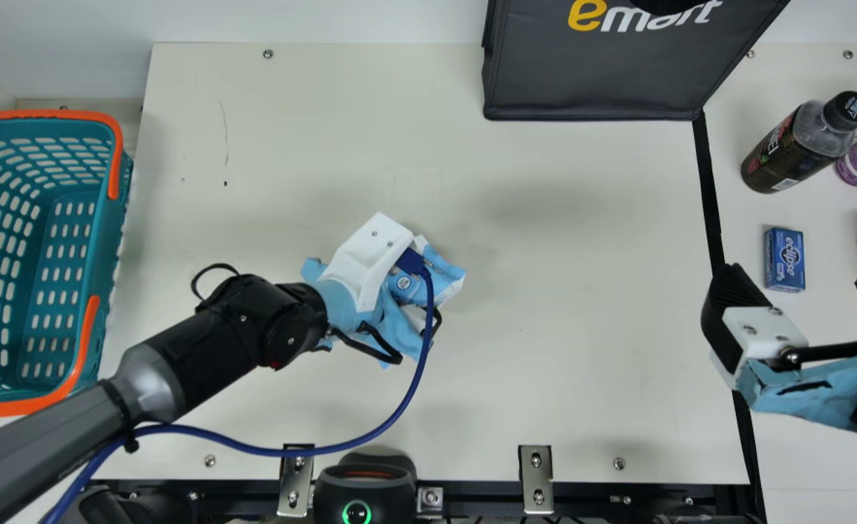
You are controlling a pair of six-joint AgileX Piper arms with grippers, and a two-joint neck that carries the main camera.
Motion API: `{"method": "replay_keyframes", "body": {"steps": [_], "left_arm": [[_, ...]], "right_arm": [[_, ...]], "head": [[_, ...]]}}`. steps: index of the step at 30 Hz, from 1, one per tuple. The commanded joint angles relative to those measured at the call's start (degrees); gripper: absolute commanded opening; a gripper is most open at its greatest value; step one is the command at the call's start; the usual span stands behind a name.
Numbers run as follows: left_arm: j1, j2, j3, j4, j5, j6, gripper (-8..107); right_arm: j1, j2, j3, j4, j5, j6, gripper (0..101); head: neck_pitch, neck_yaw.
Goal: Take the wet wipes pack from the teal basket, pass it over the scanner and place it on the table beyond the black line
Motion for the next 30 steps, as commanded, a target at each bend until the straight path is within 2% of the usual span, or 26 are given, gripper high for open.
{"method": "replay_keyframes", "body": {"steps": [1,6,12,30], "left_arm": [[0.13,0.27,-0.19,0.20,0.16,-0.29,-8],[-0.51,1.49,-2.19,2.00,1.34,-3.71,-8],[-2.88,4.10,-7.10,5.55,3.57,-10.69,-8],[-8.92,16.97,-26.94,16.23,12.29,-33.51,-8]], "right_arm": [[0.00,0.00,0.00,0.00,0.00,0.00,95],[0.00,0.00,0.00,0.00,0.00,0.00,95],[0.00,0.00,0.00,0.00,0.00,0.00,95],[0.00,0.00,0.00,0.00,0.00,0.00,95]], "head": [[-1.66,0.09],[-1.66,0.09],[-1.66,0.09],[-1.66,0.09]]}}
